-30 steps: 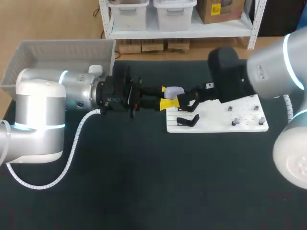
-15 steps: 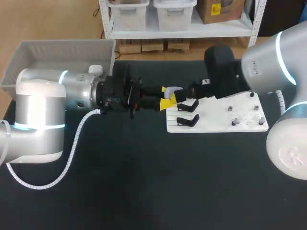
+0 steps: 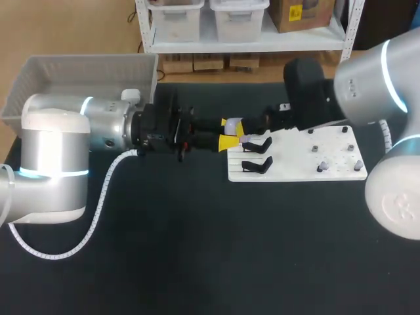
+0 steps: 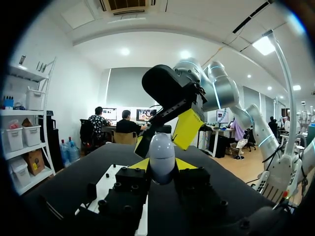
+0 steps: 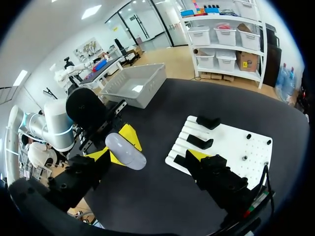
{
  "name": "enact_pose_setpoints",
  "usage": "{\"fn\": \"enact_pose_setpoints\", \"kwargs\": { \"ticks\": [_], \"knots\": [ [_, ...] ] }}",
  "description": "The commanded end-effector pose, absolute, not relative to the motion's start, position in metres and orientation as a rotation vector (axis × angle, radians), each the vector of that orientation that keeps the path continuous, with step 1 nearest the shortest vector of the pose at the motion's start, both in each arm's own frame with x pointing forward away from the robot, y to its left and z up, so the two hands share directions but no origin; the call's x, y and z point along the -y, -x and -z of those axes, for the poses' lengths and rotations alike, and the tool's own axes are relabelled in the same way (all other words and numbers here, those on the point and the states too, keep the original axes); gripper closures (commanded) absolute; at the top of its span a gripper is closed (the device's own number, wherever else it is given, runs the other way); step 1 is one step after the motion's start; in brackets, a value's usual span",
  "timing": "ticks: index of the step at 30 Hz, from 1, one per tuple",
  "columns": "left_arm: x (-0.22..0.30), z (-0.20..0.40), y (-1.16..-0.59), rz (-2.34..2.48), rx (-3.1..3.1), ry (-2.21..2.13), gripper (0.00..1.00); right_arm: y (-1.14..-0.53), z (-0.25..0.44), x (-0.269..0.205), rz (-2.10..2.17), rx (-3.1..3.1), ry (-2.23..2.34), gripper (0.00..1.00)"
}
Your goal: Pick up each earbud case from the left stands, insert the matching earbuds, close the lid, and place the case in the box.
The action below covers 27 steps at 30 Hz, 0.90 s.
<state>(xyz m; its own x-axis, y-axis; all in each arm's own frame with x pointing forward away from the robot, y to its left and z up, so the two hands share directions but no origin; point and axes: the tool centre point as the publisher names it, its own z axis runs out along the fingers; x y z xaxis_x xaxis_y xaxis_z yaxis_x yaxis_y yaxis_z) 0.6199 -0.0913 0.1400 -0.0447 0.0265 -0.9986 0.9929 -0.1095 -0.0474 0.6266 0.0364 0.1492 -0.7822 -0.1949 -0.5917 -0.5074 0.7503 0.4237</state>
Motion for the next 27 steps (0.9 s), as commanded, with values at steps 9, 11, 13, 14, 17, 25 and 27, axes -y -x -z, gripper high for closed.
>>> {"fn": "enact_pose_setpoints", "kwargs": {
  "ticks": [9, 11, 13, 14, 17, 25, 27],
  "knots": [
    [0.091, -0.140, -0.619, 1.311, -1.204, -1.283, 1.00, -0.642, -0.172, -0.029, -0.728, -2.375, 0.524, 0.00],
    [0.091, -0.140, -0.619, 1.311, -1.204, -1.283, 1.00, -0.642, -0.178, -0.027, -0.698, -2.363, 0.532, 0.00],
    [0.091, -0.140, -0.619, 1.311, -1.204, -1.283, 1.00, -0.641, -0.183, -0.024, -0.659, -2.358, 0.545, 0.00],
    [0.091, -0.140, -0.619, 1.311, -1.204, -1.283, 1.00, -0.640, -0.185, -0.023, -0.631, -2.355, 0.558, 0.00],
    [0.091, -0.142, -0.618, 1.283, -1.161, -1.296, 1.00, -0.639, -0.191, -0.012, -0.550, -2.352, 0.580, 0.00],
    [0.091, -0.147, -0.618, 1.243, -1.096, -1.315, 1.00, -0.636, -0.199, 0.031, -0.284, -2.430, 0.651, 0.00],
    [0.092, -0.147, -0.617, 1.243, -1.094, -1.318, 1.00, -0.634, -0.197, 0.044, -0.223, -2.458, 0.655, 0.00]
  ]
}}
